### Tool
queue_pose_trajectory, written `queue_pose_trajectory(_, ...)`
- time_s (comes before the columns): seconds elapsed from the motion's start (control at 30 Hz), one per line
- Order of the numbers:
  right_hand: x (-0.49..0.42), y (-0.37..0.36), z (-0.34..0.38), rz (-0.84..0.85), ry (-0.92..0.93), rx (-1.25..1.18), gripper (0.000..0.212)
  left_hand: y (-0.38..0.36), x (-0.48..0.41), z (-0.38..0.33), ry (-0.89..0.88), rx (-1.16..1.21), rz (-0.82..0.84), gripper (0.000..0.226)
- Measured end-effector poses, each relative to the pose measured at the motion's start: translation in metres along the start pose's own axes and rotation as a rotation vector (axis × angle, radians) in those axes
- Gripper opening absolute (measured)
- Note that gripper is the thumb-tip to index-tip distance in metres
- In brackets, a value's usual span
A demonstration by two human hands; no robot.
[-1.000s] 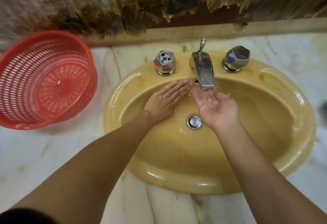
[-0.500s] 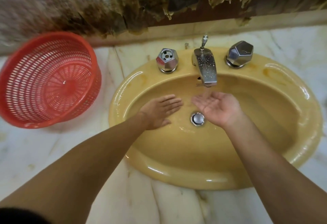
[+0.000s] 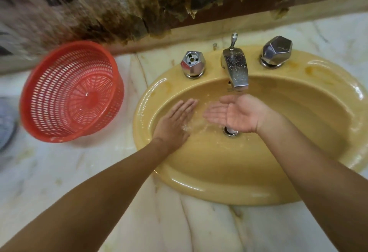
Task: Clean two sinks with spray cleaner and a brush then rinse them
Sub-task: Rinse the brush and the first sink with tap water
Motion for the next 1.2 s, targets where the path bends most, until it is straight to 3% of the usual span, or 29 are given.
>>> queue_pose_trajectory(0.07,-0.006,0.008,0.005,-0.092,0.090,-0.038,0.050,-0.005,0.005,-0.023,-0.078,0.219,0.193,0.088)
queue_pose_trajectory(0.17,-0.002,0.007,-0.002,0.120,-0.130,0.109,0.051,-0.001,0.015,-0.067,-0.250,0.558,0.580,0.094)
queue_pose_trajectory(0.23,-0.002,0.008,-0.002,0.067,-0.189,0.251,0.049,-0.001,0.014,-0.058,-0.187,0.502,0.539,0.092)
queue_pose_trajectory(0.3,-0.007,0.017,0.006,-0.114,-0.021,0.181,0.049,-0.001,0.011,-0.030,-0.030,0.216,0.299,0.086)
queue_pose_trajectory(0.37,-0.008,0.017,0.012,-0.012,0.038,0.080,0.050,-0.001,0.012,-0.012,0.057,0.020,0.170,0.081)
queue_pose_trajectory(0.43,0.000,0.010,0.006,0.135,-0.117,0.167,0.050,-0.003,0.013,-0.020,0.017,0.144,0.257,0.082)
queue_pose_trajectory(0.5,0.000,0.008,0.003,0.088,-0.196,0.325,0.047,0.001,0.015,-0.048,-0.091,0.484,0.482,0.087)
queue_pose_trajectory(0.6,-0.012,0.012,0.008,-0.053,0.027,0.074,0.048,0.019,0.022,-0.089,-0.243,0.800,0.754,0.093)
queue_pose_trajectory(0.67,-0.010,0.007,0.007,0.107,0.006,0.001,0.047,0.023,0.025,-0.091,-0.292,0.787,0.781,0.093)
queue_pose_trajectory(0.77,-0.001,0.002,0.000,0.139,-0.146,0.215,0.048,0.010,0.020,-0.044,-0.149,0.423,0.519,0.084)
queue_pose_trajectory(0.83,-0.004,0.006,0.002,-0.019,-0.052,0.204,0.048,0.006,0.019,-0.013,-0.032,0.156,0.311,0.079)
queue_pose_trajectory(0.9,-0.003,0.005,0.003,0.090,-0.095,0.185,0.049,-0.005,0.016,-0.015,-0.030,0.122,0.279,0.079)
queue_pose_trajectory(0.97,0.008,0.001,-0.007,0.242,-0.283,0.386,0.052,-0.011,0.015,-0.038,-0.096,0.376,0.394,0.086)
queue_pose_trajectory(1.0,0.010,0.001,-0.008,0.234,-0.352,0.534,0.052,-0.007,0.016,-0.053,-0.151,0.521,0.491,0.090)
queue_pose_trajectory(1.07,0.008,0.003,-0.005,0.023,-0.278,0.665,0.049,0.013,0.024,-0.079,-0.277,0.725,0.713,0.091)
queue_pose_trajectory(1.13,0.001,0.009,0.006,-0.154,-0.042,0.411,0.046,0.035,0.032,-0.091,-0.373,0.847,0.837,0.087)
queue_pose_trajectory(1.2,0.002,0.009,0.012,-0.075,0.088,0.102,0.047,0.036,0.038,-0.083,-0.404,0.807,0.860,0.087)
Point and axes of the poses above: each hand's wrist, its own x-axis away from the middle knuckle, its own y-axis out of the back of the hand, z = x × y, the point moved 3 cm from there along -x, towards the middle knuckle, and after that the axes turned 5 degrees about z, right-handed, at the moved point
